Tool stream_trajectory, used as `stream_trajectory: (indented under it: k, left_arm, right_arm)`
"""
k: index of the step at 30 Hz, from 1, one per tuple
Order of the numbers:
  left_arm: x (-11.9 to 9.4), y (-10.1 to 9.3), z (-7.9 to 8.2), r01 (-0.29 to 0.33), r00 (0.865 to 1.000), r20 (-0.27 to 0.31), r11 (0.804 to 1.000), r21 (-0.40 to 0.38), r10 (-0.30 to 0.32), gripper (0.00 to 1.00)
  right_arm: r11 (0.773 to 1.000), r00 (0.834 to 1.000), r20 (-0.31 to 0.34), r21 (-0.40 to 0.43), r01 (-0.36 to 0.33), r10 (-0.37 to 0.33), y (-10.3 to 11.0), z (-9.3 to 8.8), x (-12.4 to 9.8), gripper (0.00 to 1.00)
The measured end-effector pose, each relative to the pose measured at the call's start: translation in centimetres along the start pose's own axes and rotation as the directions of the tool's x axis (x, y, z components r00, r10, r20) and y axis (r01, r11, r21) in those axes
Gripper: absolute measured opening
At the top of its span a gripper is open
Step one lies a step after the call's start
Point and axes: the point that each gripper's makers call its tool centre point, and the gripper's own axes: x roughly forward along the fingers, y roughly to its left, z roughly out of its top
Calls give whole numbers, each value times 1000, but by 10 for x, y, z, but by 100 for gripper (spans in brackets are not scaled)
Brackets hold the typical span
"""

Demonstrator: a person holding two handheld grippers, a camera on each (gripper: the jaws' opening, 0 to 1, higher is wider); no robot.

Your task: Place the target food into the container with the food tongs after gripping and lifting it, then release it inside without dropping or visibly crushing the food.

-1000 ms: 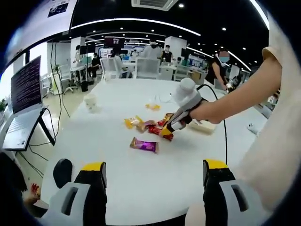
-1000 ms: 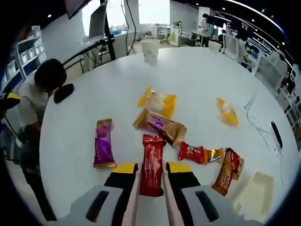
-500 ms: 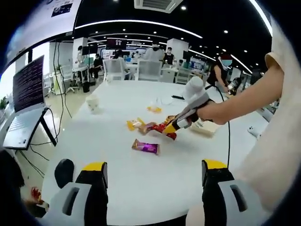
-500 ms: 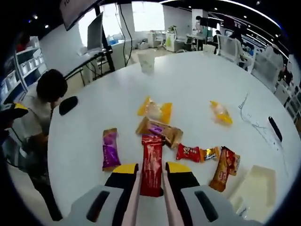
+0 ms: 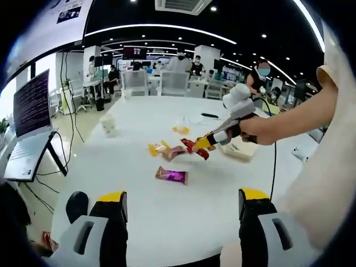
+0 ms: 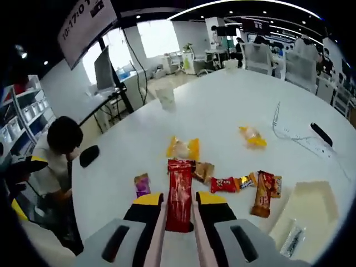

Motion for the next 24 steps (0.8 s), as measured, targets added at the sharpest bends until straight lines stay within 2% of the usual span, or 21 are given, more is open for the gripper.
stream_trajectory:
  k: [1, 4, 11, 13, 20, 24]
  left_arm:
    - [1, -1, -1, -4, 1000, -11, 1000, 18, 4, 81]
    - [2, -7, 0, 5, 1000, -12, 999, 42, -5, 81]
    - [2, -17, 3, 20, 1000, 7, 999, 39, -21, 81]
    - [2, -19, 3, 20, 1000, 6, 999, 44, -20, 81]
    - [-1, -23, 1, 27, 1000, 2, 998, 48, -28, 81]
    - [2, -29, 8, 52, 998, 20, 998, 29, -53, 81]
  right_arm:
    - [1000, 1000, 5, 28, 0, 0, -2, 0, -2, 22]
    - [1000, 1000, 8, 18, 2, -2, -3, -1, -6, 22]
    - [1000, 998, 56, 24, -3, 2, 1, 8, -25, 22]
    - [1000, 997, 79, 29, 1, -4, -4, 15, -32, 22]
    - [998, 993, 116, 67, 15, -22, -4, 19, -46, 22]
    - [995, 989, 142, 94, 27, -41, -12, 20, -57, 22]
